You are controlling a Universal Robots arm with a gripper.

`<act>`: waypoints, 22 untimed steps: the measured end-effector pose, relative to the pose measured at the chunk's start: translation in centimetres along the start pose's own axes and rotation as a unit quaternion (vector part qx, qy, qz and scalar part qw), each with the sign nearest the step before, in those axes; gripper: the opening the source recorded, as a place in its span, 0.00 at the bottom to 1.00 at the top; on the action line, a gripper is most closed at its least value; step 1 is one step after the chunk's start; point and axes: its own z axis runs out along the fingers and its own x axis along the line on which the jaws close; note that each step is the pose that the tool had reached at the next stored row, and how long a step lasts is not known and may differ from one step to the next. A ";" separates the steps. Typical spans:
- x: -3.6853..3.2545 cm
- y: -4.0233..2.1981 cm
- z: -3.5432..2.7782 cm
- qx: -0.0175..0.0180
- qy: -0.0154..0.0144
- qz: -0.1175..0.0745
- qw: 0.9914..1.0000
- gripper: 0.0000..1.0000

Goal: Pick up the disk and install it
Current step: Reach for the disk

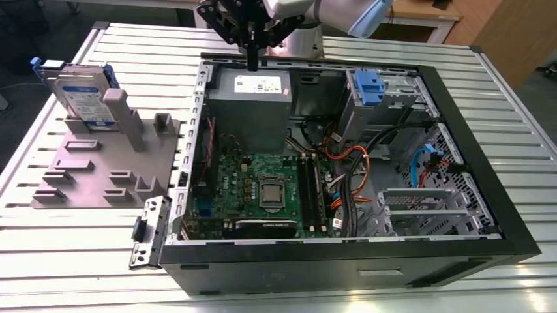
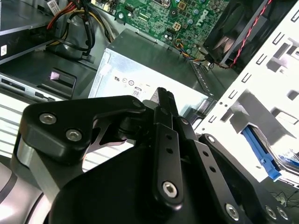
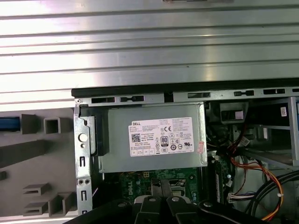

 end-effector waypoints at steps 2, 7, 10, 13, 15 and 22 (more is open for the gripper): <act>0.07 0.00 0.00 0.000 0.000 0.000 1.000 0.11; 0.19 -0.01 0.00 0.000 0.000 0.000 1.000 0.11; 0.27 -0.02 0.00 0.000 0.000 0.000 1.000 0.11; 0.36 -0.03 0.00 0.000 0.000 0.000 1.000 0.11; 0.42 -0.03 0.00 0.000 0.000 0.000 1.000 0.11; 0.68 -0.05 -0.01 0.000 0.000 0.000 1.000 0.11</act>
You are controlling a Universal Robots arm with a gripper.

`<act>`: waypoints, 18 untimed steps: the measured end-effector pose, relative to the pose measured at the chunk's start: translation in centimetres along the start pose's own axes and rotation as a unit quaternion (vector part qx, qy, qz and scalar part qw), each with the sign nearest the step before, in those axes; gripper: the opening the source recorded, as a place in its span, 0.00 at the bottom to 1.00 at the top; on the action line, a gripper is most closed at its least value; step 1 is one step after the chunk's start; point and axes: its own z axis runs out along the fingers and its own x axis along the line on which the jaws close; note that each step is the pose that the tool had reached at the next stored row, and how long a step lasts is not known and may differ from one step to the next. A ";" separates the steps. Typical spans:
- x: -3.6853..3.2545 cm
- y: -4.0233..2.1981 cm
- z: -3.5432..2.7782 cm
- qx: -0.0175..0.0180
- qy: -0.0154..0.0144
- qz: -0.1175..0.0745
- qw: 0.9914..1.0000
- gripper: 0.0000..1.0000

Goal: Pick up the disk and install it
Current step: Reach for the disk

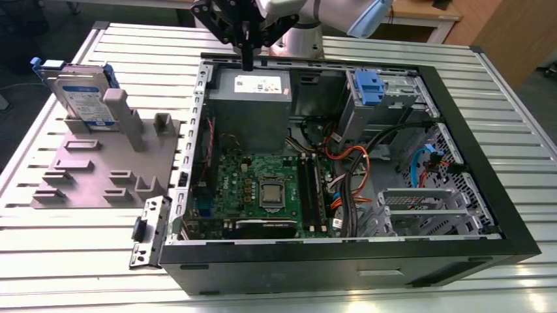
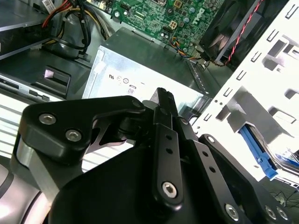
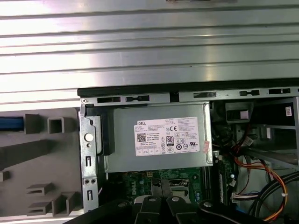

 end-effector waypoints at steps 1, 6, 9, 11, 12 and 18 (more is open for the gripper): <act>0.05 -0.01 0.00 0.000 0.000 0.000 1.000 0.11; 0.31 -0.02 -0.01 0.000 0.000 0.000 1.000 0.11; 0.36 -0.03 -0.01 0.000 0.000 0.000 1.000 0.11; 0.37 -0.03 -0.01 0.000 0.000 0.000 1.000 0.11; 0.38 -0.03 -0.01 0.000 0.000 0.000 1.000 0.11; 0.64 -0.05 -0.02 0.000 0.000 0.000 1.000 0.11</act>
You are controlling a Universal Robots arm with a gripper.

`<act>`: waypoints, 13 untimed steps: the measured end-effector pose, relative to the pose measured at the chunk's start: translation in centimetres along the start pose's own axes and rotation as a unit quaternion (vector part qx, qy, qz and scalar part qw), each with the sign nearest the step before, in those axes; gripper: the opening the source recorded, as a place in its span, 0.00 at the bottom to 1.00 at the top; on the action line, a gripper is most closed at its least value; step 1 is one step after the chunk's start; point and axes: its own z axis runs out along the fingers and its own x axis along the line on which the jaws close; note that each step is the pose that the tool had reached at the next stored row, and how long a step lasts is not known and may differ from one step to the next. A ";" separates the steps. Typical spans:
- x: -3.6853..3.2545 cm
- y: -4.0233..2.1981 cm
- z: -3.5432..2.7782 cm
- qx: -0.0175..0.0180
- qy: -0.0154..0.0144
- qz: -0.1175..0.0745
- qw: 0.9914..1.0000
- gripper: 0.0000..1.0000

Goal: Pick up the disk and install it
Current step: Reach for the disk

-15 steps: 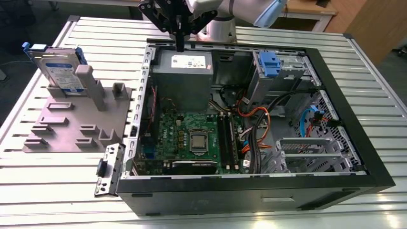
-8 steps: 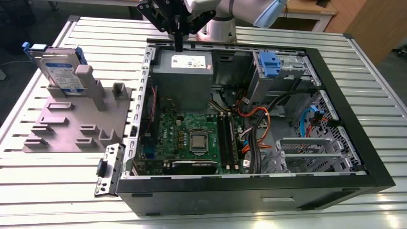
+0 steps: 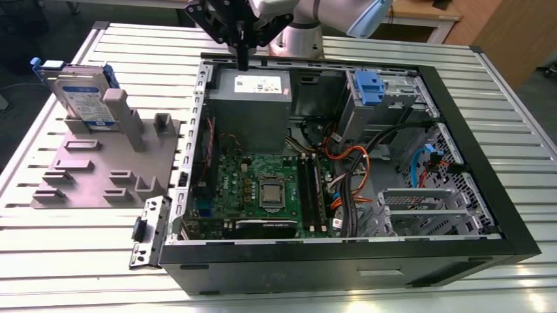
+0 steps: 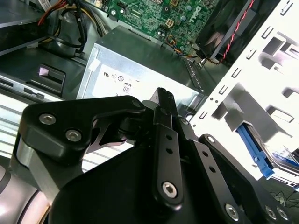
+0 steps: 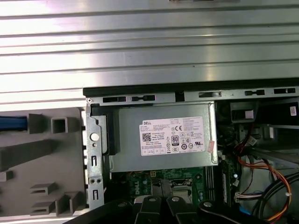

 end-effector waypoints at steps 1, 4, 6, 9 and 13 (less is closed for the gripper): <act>0.05 -0.01 0.00 0.000 0.000 0.000 1.000 0.11; 0.18 -0.01 -0.01 0.000 0.000 0.000 1.000 0.11; 0.22 -0.02 -0.01 0.000 0.000 0.000 1.000 0.11; 0.24 -0.02 -0.01 0.000 0.000 0.000 1.000 0.11; 0.34 -0.03 -0.01 0.000 0.000 0.000 1.000 0.11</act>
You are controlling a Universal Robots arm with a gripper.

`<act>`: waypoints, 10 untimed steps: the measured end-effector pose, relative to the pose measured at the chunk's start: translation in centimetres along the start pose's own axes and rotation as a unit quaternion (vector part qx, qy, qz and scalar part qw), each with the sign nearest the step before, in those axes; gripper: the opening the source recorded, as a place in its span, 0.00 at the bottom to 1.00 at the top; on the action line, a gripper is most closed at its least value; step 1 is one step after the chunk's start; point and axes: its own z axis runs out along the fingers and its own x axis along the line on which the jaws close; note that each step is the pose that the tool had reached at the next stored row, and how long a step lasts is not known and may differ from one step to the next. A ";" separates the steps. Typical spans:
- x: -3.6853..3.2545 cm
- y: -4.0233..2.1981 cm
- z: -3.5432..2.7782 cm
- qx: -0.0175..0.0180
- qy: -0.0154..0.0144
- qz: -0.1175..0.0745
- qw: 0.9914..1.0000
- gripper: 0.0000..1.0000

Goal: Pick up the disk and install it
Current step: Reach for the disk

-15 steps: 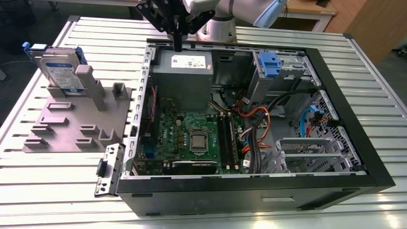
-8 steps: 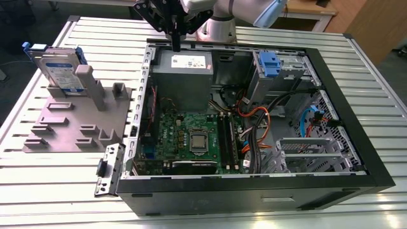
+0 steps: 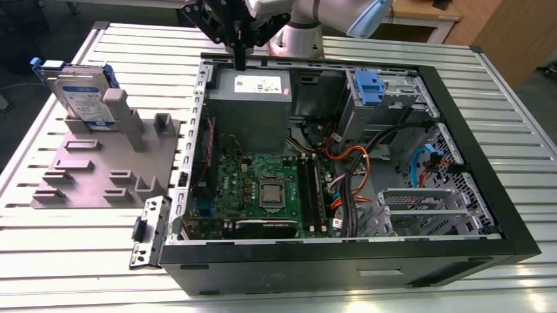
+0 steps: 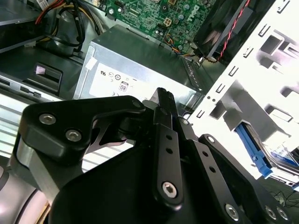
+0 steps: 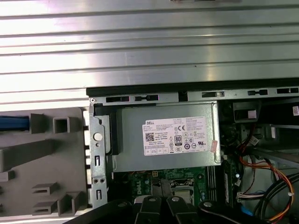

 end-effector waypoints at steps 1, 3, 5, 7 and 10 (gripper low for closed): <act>0.03 0.00 0.00 0.000 0.000 0.000 1.000 0.11; 0.07 0.00 0.00 0.000 0.000 0.000 1.000 0.11; 0.13 -0.01 0.00 0.000 0.000 0.000 1.000 0.11; 0.20 -0.01 0.00 0.000 0.000 0.000 1.000 0.11; 0.29 -0.02 0.00 0.000 0.000 0.000 1.000 0.11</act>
